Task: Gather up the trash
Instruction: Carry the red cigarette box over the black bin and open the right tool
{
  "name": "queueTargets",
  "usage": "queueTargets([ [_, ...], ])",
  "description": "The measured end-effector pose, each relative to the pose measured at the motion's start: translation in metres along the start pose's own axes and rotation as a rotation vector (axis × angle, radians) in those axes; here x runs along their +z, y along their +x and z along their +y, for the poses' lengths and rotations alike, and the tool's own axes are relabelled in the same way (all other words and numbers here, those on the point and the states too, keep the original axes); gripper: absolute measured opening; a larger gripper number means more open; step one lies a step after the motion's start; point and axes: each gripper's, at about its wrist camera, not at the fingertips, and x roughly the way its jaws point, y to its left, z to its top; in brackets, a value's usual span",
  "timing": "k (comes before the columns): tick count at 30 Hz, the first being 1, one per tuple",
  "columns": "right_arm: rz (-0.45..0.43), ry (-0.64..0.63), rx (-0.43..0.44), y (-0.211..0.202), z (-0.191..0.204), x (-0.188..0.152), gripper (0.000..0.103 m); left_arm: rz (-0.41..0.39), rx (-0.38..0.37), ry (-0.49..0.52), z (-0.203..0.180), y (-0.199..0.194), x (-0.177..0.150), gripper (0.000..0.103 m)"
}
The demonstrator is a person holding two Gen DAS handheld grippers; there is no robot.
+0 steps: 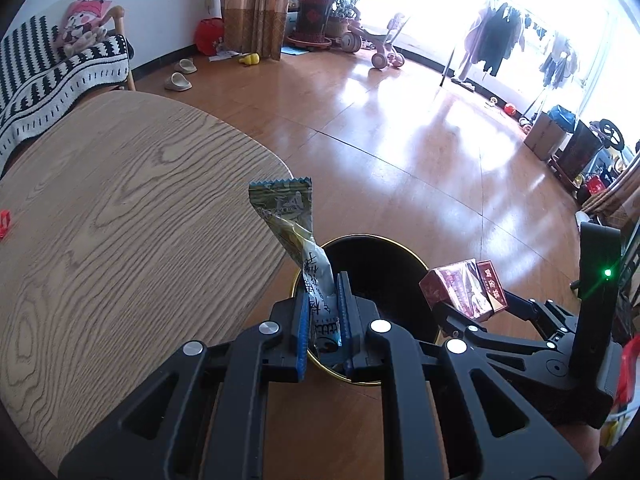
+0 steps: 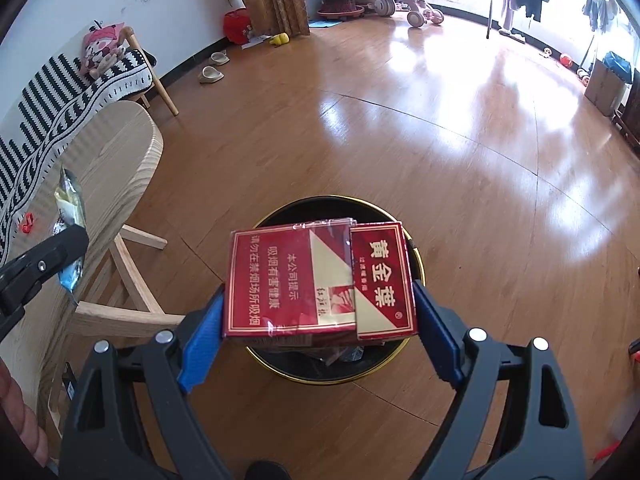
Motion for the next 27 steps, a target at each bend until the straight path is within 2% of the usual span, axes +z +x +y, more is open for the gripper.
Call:
queueTargets([
  [9, -0.016, -0.005, -0.005, -0.001, 0.003, 0.001, 0.085, 0.003, -0.009, -0.003, 0.0, 0.003, -0.004, 0.012],
  [14, -0.032, 0.016, 0.001, -0.003, 0.0, 0.0, 0.093, 0.014, -0.012, 0.0, 0.001, 0.006, -0.004, 0.012],
  [17, -0.032, 0.029, 0.002, -0.003, -0.003, 0.002, 0.093, 0.015, -0.013, 0.001, 0.0, 0.007, -0.004, 0.012],
  [27, -0.03, 0.147, -0.032, -0.007, -0.025, -0.002, 0.093, 0.022, -0.046, 0.008, -0.008, 0.013, -0.003, 0.012],
])
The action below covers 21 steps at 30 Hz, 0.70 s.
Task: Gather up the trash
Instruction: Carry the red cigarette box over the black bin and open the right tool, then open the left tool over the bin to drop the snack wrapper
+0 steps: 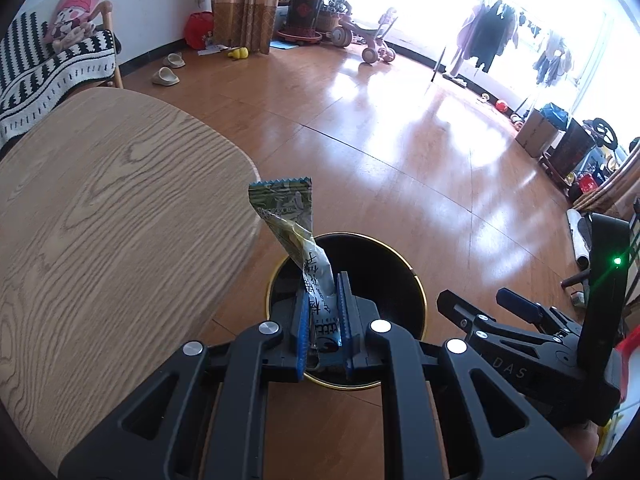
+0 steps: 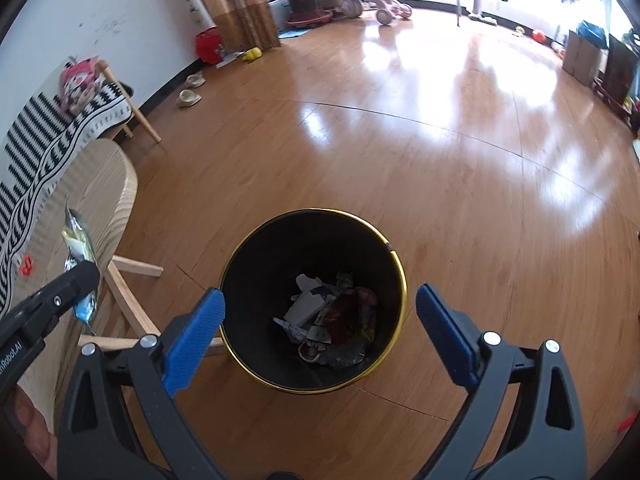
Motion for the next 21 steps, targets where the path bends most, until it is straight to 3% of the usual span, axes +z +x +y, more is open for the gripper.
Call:
queueTargets([
  [7, 0.0, 0.124, -0.027, 0.0, -0.026, -0.001, 0.093, 0.018, -0.059, 0.016, -0.021, 0.023, -0.001, 0.012],
  [16, 0.004, 0.18, -0.076, 0.004, -0.051, -0.005, 0.093, 0.054, -0.133, 0.011, -0.039, 0.051, -0.001, 0.014],
  [17, 0.004, 0.19, -0.078, 0.004, -0.054, -0.006, 0.093, 0.058, -0.132, 0.012, -0.04, 0.053, -0.001, 0.017],
  [19, 0.006, 0.205, -0.077, 0.004, -0.059, -0.007, 0.093, 0.064, -0.129, 0.006, -0.036, 0.056, 0.001, 0.035],
  [20, 0.005, 0.214, -0.075, 0.004, -0.062, -0.007, 0.093, 0.061, -0.13, 0.0, -0.035, 0.056, 0.002, 0.05],
  [21, 0.003, 0.218, -0.072, 0.003, -0.063, -0.007, 0.093, 0.053, -0.13, -0.004, -0.034, 0.055, 0.001, 0.057],
])
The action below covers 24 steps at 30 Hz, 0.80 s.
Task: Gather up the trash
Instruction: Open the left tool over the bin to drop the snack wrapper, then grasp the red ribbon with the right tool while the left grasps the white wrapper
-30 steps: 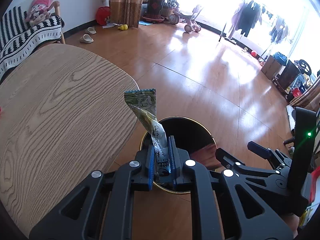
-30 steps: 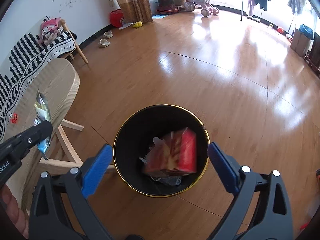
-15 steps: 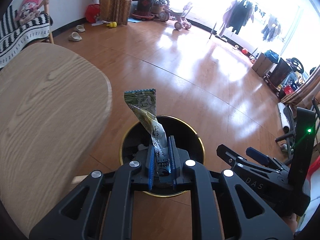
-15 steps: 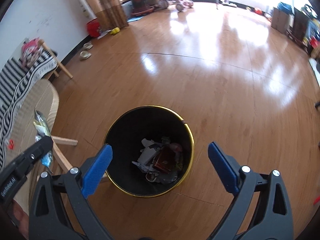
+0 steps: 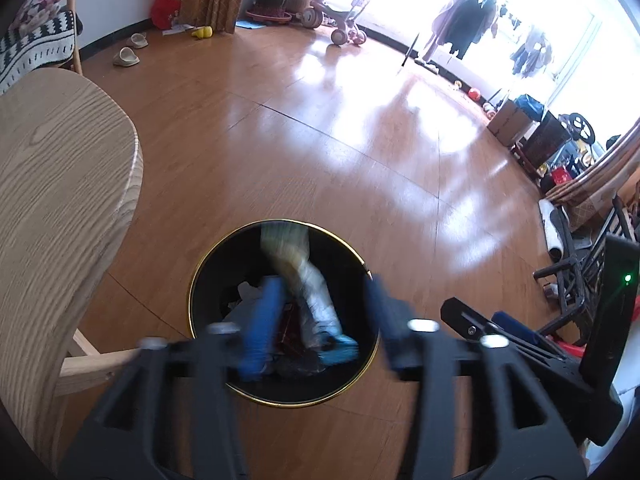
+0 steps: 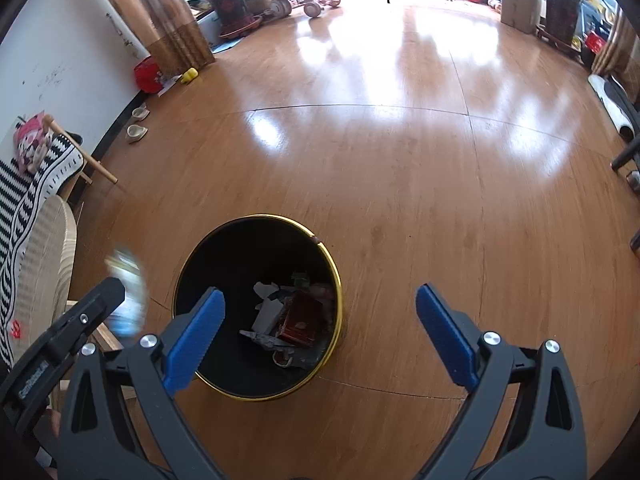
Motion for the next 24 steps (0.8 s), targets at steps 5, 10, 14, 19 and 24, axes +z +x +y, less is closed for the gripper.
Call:
queueTargets([
  [5, 0.0, -0.015, 0.001, 0.0, 0.006, -0.002, 0.093, -0.013, 0.003, 0.011, -0.001, -0.005, 0.0, 0.061],
  [10, -0.002, -0.059, 0.01, 0.0, 0.017, -0.004, 0.093, -0.051, 0.015, 0.024, 0.003, -0.028, 0.0, 0.07],
  [14, -0.03, -0.106, 0.031, -0.007, 0.035, -0.008, 0.093, -0.099, 0.036, 0.033, 0.016, -0.065, -0.005, 0.085],
  [19, -0.069, -0.228, 0.107, -0.021, 0.079, -0.016, 0.093, -0.173, 0.129, 0.026, 0.052, -0.128, -0.007, 0.092],
  [24, -0.09, -0.391, 0.215, -0.036, 0.165, -0.032, 0.093, -0.246, 0.25, -0.056, 0.117, -0.193, -0.022, 0.093],
])
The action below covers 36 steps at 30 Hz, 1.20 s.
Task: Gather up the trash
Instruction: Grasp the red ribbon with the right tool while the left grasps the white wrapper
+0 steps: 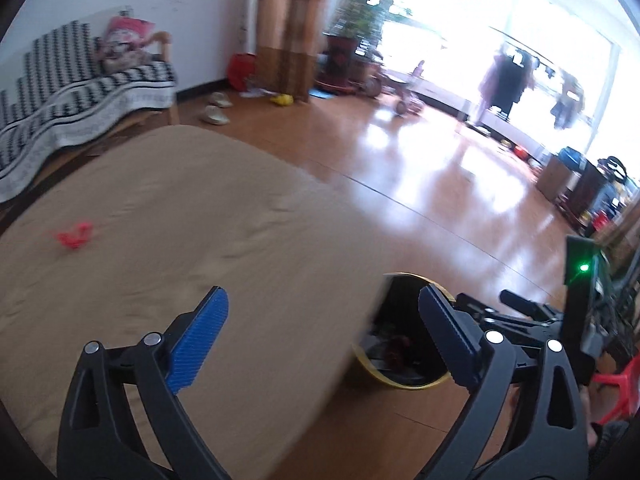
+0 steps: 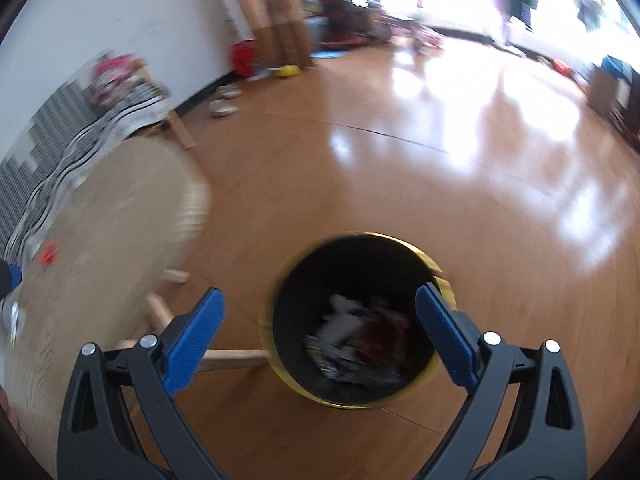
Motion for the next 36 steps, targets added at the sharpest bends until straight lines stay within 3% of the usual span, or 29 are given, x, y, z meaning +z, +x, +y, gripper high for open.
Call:
queueTargets([
  [7, 0.051, -0.27, 0.227, 0.023, 0.186, 0.002, 0.094, -0.043, 0.372, -0.182, 0.172, -0.056, -0.018, 0.093],
  [12, 0.095, -0.423, 0.328, 0.039, 0.302, -0.013, 0.096, -0.02, 0.556, -0.308, 0.285, -0.081, -0.042, 0.093],
  [15, 0.116, -0.48, 0.337, 0.055, 0.352, -0.017, 0.096, -0.02, 0.613, -0.395, 0.339, -0.095, -0.053, 0.093],
  [17, 0.122, -0.502, 0.318, 0.07, 0.375, -0.016, 0.096, -0.021, 0.636, -0.458, 0.373, -0.104, -0.065, 0.093],
  [21, 0.153, -0.51, 0.274, 0.107, 0.402, -0.003, 0.096, 0.006, 0.668, -0.492, 0.426, -0.099, -0.075, 0.093],
  [24, 0.167, -0.504, 0.275, 0.124, 0.421, 0.001, 0.096, 0.013, 0.648, -0.536, 0.451, -0.094, -0.081, 0.093],
  [31, 0.151, -0.566, 0.235, 0.147, 0.454, 0.003, 0.096, 0.07, 0.632, -0.489, 0.47, -0.062, -0.075, 0.091],
  [34, 0.142, -0.599, 0.213, 0.152, 0.463, 0.003, 0.096, 0.082, 0.622, -0.493, 0.476, -0.056, -0.072, 0.077],
  [36, 0.142, -0.608, 0.199, 0.155, 0.466, 0.005, 0.096, 0.086, 0.631, -0.478, 0.473, -0.055, -0.071, 0.058],
])
